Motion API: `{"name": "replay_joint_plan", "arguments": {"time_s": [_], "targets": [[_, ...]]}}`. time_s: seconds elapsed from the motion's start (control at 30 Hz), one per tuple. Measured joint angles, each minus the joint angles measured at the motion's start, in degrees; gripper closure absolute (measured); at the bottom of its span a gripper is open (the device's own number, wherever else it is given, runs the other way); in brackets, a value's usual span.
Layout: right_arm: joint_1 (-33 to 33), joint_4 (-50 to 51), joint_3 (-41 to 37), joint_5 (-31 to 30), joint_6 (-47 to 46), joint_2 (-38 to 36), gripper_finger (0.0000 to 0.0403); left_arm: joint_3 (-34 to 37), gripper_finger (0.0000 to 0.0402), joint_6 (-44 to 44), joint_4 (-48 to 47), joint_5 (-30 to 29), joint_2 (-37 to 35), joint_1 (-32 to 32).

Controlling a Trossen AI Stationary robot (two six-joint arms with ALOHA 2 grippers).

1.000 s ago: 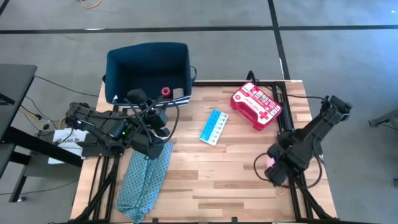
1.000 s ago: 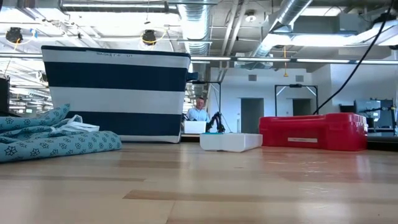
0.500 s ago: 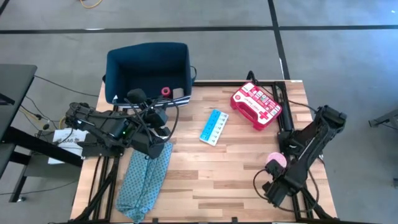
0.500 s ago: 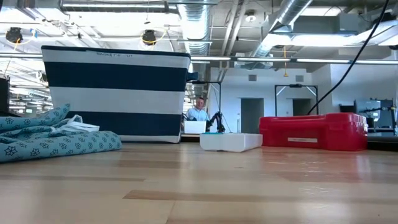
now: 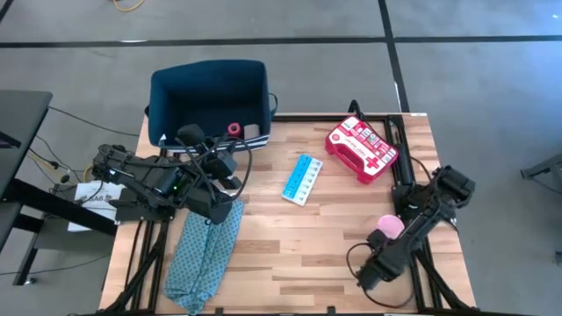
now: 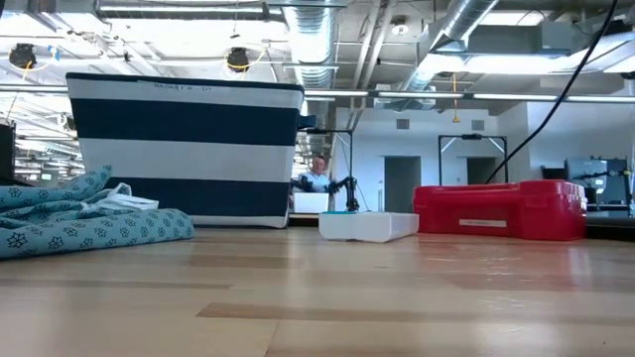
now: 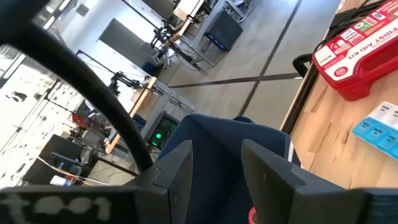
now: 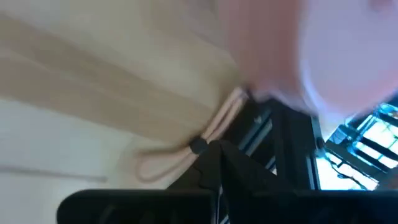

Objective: Pick & place medical supplies in basket/bin
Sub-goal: Put the pink tumbler into the blue bin

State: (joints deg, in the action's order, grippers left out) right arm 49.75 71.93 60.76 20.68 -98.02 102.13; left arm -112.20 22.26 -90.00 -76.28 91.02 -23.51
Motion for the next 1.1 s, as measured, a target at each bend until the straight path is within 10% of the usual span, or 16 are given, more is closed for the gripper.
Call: {"name": "replay_joint_plan", "arguments": {"time_s": [0.53, 1.1], "targets": [[-15.22, 3.71, 0.52, -14.84, 11.55, 2.31, 0.0402, 0.00, 0.0272, -0.36, -0.01, -1.06, 0.00, 0.00], [-11.91, 1.94, 4.74, -7.04, 5.97, 1.66, 0.0346, 0.00, 0.0272, 0.38, -0.02, -0.62, 0.00, 0.00]]}}
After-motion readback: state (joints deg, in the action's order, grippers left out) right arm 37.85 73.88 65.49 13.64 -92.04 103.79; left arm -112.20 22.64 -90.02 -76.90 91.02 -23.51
